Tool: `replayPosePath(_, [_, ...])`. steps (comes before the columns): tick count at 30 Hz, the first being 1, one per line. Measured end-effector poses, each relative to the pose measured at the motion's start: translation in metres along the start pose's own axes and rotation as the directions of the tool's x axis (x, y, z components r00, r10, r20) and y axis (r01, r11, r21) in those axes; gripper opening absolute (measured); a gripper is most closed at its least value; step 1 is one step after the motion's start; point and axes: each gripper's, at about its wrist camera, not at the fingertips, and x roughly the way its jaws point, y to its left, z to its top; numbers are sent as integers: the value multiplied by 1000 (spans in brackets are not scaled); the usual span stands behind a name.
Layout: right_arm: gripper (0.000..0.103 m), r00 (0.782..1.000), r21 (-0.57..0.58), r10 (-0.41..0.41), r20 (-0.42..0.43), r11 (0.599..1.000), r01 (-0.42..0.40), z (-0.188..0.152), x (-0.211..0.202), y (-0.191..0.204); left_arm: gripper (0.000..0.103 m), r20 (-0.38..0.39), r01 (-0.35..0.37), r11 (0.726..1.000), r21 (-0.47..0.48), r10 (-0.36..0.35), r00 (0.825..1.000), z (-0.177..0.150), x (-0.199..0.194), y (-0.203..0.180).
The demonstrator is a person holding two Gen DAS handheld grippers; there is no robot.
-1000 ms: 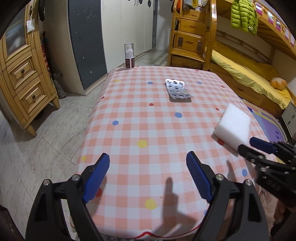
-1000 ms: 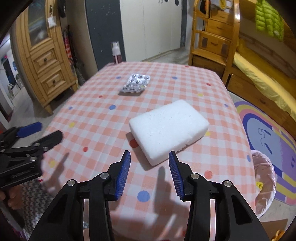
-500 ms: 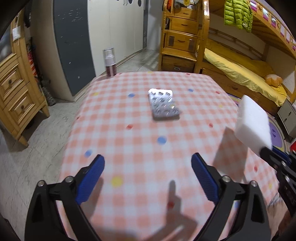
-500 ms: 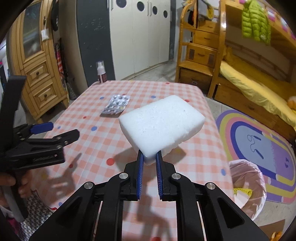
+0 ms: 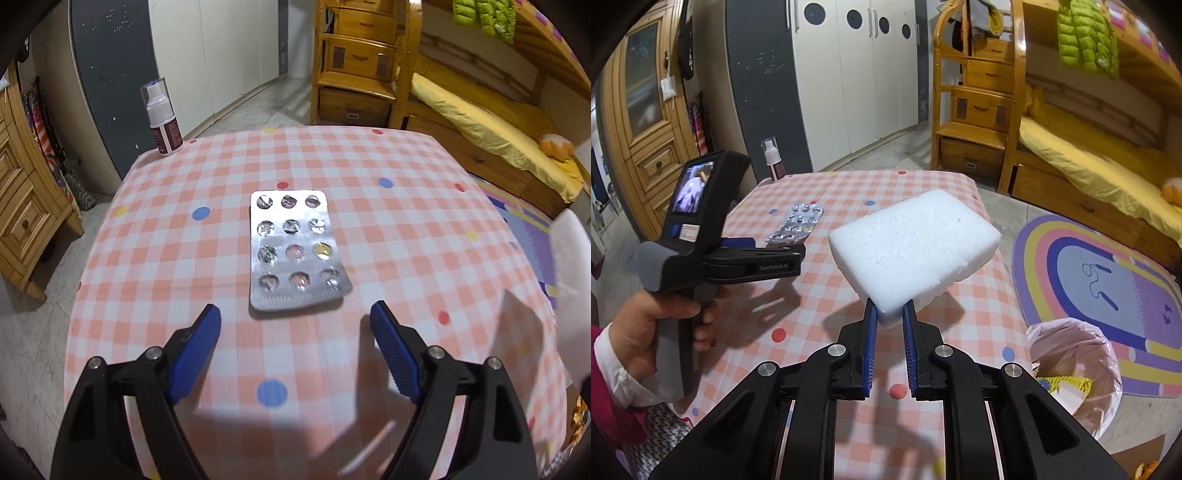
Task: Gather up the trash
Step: 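Grasp the white foam block with the right tool and lift it, then grasp the silver pill blister pack with the left tool while the right tool holds the foam, then carry foam and blister pack over the pink bin and open both tools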
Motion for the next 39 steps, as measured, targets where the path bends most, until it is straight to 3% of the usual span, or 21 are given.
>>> replayPosePath(4, [15,1000,9,5,1,1000,-5,-2,-2,-3,78,11,-5,1000,9,5,1000,5,5,-4])
replayPosePath(6, [15,1000,11,5,0,1000,-5,-1,-2,-3,71,14,-15,1000,14,15,1000,7,5,-5])
replayPosePath(8, [15,1000,14,6,2,1000,-6,-2,-4,-4,54,22,-29,1000,6,29,999,10,5,-5])
replayPosePath(12, [15,1000,20,1,10,1000,-1,-2,-12,-7,54,19,-28,1000,8,28,999,6,0,-2])
replayPosePath(19, [15,999,47,-15,32,999,14,-10,-34,-18,54,61,83,995,63,-86,994,-38,-51,-14])
replayPosePath(23, [15,999,70,-36,28,997,34,-23,-46,-30,54,92,154,980,124,-166,982,-62,-91,-36])
replayPosePath(30, [15,994,119,-107,15,987,104,-49,-73,-63,54,123,278,936,217,-308,943,-86,-142,-91])
replayPosePath(39, [16,974,218,-227,-10,950,224,-85,-103,-124,54,81,355,872,336,-403,912,-93,-153,-166])
